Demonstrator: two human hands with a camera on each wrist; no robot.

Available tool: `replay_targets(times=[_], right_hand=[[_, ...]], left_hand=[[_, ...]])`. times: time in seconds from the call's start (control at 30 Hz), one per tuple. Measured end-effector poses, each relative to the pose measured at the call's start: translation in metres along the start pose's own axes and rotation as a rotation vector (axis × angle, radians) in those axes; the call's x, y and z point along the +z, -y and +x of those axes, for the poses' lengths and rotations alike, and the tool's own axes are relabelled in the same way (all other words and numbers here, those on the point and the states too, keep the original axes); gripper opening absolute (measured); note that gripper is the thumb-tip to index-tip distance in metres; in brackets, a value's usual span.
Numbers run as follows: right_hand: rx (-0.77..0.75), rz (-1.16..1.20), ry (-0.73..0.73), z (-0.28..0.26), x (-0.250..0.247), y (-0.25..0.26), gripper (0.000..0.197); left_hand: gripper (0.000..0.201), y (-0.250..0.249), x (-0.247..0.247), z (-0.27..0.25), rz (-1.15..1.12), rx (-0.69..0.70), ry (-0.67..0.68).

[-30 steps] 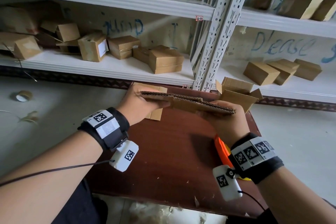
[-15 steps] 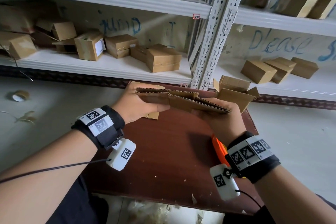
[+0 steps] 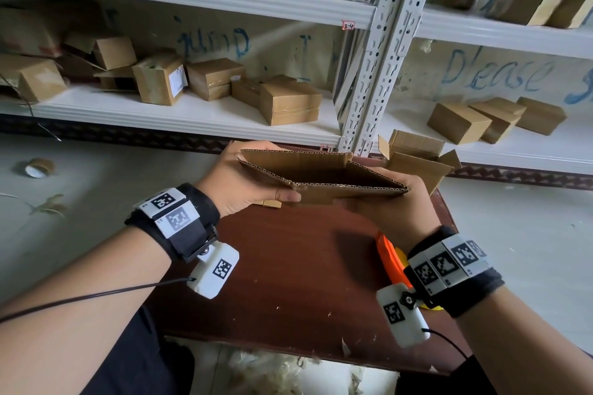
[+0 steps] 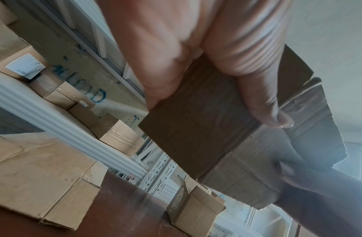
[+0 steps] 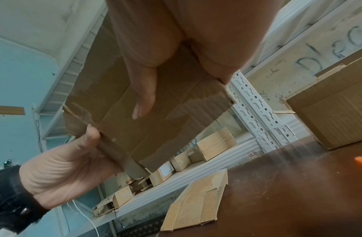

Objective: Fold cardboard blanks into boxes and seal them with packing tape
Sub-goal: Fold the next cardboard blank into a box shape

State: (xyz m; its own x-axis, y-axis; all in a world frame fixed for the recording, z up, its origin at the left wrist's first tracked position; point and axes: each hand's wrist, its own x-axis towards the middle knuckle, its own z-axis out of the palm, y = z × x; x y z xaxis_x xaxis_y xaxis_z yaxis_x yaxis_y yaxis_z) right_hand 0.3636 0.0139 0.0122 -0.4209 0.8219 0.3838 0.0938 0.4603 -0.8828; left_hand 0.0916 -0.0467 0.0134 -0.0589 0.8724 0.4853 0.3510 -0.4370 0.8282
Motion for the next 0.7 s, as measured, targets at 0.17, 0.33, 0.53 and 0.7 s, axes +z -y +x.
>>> replay_targets(times=[0.17,0.33,0.53,0.7], right_hand=[[-0.021,-0.035,-0.003,0.000,0.000,0.001,0.056],[-0.059,-0.036,0.016,0.001,-0.002,0.007,0.051],[-0.080,-0.056,0.046,0.004,-0.002,0.004,0.054],[-0.112,-0.096,0.028,0.004,0.001,0.010,0.071]], left_hand=[[0.062,-0.002,0.001,-0.001,0.056,0.002,0.003],[0.081,0.000,0.003,-0.002,0.074,-0.025,0.007],[0.129,0.014,0.000,-0.001,0.165,-0.094,0.007],[0.166,0.006,0.005,-0.004,0.062,-0.091,0.122]])
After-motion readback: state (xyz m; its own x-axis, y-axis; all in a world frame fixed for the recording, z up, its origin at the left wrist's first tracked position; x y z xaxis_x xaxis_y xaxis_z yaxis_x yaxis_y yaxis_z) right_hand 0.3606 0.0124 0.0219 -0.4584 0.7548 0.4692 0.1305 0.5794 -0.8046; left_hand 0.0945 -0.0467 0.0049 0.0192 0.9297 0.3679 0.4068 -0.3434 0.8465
